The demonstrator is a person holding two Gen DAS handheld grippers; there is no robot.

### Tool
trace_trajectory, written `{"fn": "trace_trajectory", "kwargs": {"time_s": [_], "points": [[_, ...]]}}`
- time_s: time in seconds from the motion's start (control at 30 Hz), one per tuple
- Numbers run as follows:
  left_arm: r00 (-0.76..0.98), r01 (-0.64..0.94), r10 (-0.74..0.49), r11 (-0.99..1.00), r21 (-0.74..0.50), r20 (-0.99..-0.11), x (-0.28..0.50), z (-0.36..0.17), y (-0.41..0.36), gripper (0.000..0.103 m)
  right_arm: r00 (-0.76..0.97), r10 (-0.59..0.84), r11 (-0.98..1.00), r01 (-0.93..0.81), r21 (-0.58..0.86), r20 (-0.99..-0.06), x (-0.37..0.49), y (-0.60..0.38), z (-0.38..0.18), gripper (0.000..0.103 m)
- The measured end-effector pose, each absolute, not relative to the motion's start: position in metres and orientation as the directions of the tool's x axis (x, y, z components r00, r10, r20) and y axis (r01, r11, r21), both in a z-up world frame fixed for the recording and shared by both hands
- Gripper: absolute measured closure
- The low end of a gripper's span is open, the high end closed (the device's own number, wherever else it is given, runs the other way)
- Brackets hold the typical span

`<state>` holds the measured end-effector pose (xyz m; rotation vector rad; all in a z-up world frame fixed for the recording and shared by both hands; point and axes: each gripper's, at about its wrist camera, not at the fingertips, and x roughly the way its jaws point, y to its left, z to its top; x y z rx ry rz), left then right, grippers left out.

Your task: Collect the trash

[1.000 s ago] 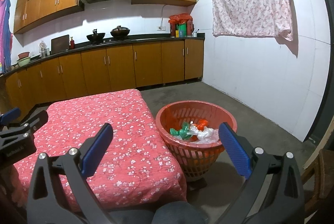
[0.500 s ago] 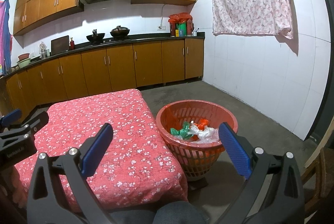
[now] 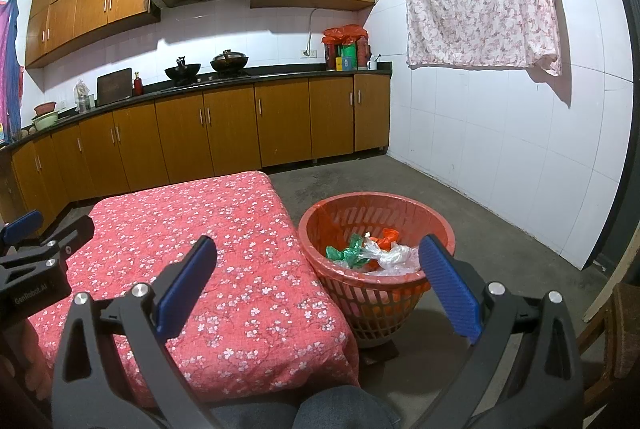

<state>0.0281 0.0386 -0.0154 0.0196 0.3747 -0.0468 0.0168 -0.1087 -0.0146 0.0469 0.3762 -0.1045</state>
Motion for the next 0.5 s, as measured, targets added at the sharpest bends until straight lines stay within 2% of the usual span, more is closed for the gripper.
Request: {"fn": "trace_trajectory", "kwargs": {"time_s": [0.5], "points": [[0.929, 0.049, -0.041, 0.999, 0.011, -0.367, 0.0278, -0.0148, 0.0372, 0.002, 0.923, -0.093, 0.993, 0.113, 0.031, -0.372, 0.0180, -0.1092, -0.0155, 0.004]]}}
